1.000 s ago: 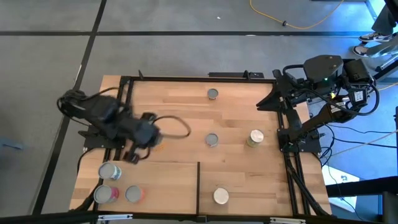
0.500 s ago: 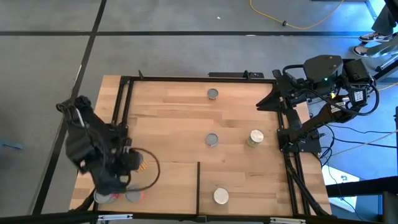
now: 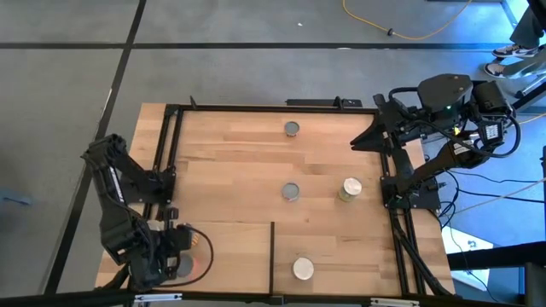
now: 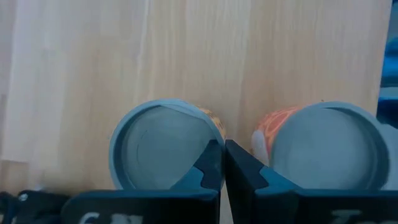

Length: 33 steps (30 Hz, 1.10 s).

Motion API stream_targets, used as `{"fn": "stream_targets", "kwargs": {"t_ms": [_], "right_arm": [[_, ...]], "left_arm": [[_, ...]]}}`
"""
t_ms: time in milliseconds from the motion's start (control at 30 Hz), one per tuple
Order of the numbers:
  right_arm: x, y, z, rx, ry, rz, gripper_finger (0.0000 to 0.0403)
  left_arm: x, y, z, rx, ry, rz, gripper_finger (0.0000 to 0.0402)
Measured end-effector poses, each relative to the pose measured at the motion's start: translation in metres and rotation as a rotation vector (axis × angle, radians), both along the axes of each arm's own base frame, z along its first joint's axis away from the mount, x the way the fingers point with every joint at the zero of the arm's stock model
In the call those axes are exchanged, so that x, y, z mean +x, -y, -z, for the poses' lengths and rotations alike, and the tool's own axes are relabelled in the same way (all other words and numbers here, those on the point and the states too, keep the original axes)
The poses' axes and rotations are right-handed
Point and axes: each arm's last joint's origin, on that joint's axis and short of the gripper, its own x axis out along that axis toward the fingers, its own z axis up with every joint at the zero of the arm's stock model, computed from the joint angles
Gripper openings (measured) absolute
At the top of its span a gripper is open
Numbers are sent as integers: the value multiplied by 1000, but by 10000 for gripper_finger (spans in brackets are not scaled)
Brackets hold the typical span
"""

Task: Pick and place cans onto a shelf
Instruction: Put the canned spicy black beans on the shelf, then put the canned pineapple ring on the shelf

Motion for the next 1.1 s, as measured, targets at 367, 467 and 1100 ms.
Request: {"fn": "stream_targets", "kwargs": {"t_ms": [367, 467, 1100], "right_arm": [[0, 0, 0, 1, 0, 0, 56], [0, 0, 0, 1, 3, 0, 56], [2, 0, -4, 4, 42, 0, 56]], "left_arm": [[1, 0, 6, -9, -4, -7, 28], [2, 1, 6, -13, -1, -2, 32], [3, 2, -22, -68, 56, 46, 32]]}}
